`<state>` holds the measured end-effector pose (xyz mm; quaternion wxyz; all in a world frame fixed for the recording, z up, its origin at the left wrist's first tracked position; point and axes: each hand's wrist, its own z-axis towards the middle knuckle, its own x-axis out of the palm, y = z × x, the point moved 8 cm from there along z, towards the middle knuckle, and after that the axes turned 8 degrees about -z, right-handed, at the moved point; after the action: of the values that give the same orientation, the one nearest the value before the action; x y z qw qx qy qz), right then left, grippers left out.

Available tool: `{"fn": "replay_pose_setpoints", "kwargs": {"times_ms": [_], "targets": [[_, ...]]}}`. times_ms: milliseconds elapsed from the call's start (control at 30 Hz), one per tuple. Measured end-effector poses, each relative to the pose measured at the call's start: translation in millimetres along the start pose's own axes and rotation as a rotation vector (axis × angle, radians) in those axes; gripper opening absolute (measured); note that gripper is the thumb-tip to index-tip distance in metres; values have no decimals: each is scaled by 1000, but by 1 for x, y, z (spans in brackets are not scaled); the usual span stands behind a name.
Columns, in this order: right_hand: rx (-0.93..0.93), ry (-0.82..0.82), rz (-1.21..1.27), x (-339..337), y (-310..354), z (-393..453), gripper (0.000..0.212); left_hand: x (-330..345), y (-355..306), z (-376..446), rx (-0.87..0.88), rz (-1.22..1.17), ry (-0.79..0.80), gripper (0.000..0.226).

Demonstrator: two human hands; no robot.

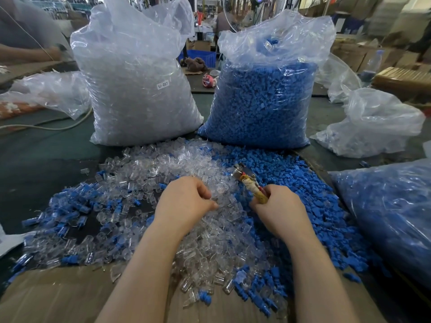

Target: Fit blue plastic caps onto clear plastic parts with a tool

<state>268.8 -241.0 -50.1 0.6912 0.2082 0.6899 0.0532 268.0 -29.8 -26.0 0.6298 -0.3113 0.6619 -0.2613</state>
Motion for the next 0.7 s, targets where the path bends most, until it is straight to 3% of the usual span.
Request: {"fn": "replay_pose_setpoints", "kwargs": {"times_ms": [267,400,600,700], "targets": [[-54,-43,383,-9,10,-6,16,-7,-1,2,61,-51,-67,17],[-91,-91,503,-13,15,-8,17,-8,3,5,39,-352,-85,16],[-129,-114,643,-14,21,-8,9,0,2,5,-47,-840,6,8],[-139,-114,688,-13,24,-8,13,3,1,5,-62,-1016,52,15]]}}
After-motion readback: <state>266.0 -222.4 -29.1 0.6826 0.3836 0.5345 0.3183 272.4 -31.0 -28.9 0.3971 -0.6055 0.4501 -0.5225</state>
